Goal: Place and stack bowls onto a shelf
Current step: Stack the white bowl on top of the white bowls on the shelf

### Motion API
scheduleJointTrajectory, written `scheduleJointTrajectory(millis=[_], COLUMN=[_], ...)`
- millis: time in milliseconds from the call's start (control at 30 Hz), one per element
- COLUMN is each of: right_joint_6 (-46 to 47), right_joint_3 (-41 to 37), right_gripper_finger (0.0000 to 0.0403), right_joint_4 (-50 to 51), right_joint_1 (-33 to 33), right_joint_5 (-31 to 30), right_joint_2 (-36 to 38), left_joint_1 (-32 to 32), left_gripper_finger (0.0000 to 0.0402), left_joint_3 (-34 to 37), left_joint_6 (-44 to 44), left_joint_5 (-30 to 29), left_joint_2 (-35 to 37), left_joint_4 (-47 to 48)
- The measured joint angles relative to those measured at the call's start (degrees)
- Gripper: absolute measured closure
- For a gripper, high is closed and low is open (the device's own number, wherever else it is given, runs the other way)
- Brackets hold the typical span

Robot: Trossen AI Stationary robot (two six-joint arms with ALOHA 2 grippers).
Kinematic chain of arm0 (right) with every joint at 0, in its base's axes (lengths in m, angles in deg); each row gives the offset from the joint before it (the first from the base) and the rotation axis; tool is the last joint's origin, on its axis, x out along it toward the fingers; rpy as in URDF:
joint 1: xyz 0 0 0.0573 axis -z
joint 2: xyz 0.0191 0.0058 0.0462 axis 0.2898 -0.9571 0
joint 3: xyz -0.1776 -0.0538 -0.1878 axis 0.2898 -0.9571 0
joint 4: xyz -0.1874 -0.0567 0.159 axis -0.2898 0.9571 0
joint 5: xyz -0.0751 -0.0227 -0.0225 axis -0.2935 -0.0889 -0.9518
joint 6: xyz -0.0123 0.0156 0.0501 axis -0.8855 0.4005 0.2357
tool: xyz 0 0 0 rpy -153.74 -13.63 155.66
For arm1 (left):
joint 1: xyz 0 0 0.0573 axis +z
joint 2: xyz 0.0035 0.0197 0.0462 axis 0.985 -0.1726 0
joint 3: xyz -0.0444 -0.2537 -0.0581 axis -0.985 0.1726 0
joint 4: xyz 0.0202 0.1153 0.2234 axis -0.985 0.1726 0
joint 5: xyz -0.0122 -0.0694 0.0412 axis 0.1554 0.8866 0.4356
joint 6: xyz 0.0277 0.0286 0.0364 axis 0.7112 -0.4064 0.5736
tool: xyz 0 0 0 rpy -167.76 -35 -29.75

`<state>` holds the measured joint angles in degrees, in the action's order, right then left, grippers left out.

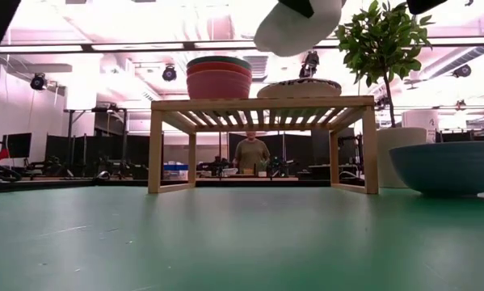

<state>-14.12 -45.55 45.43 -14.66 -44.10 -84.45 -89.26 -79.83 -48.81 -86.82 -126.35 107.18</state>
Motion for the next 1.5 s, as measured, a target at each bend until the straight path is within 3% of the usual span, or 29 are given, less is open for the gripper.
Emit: scheduleJointTrajectory(millis=[167, 600, 1500], right_joint_6=[-0.4, -0.5, -0.1], right_joint_3=[0.0, 0.0, 0.0], right_gripper_finger=[0.0349, 0.0349, 0.0349], right_joint_4=[0.0, 0.0, 0.0], right_joint_1=[0.0, 0.0, 0.0], right_joint_5=[0.0, 0.0, 0.0], right_joint_2=[0.0, 0.0, 0.0], left_joint_1=[4.8, 10.8, 13.4], left_gripper_finger=[0.04, 0.0393, 0.0238], left_joint_3=[0.0, 0.2, 0.1], left_joint_6=[1.0, -0.6, -1.4], left_joint_5=[6.1, 9.1, 9.0], left_joint_2=[0.0, -0.4, -0.4], left_joint_4=[-3.3, -8.0, -14.5])
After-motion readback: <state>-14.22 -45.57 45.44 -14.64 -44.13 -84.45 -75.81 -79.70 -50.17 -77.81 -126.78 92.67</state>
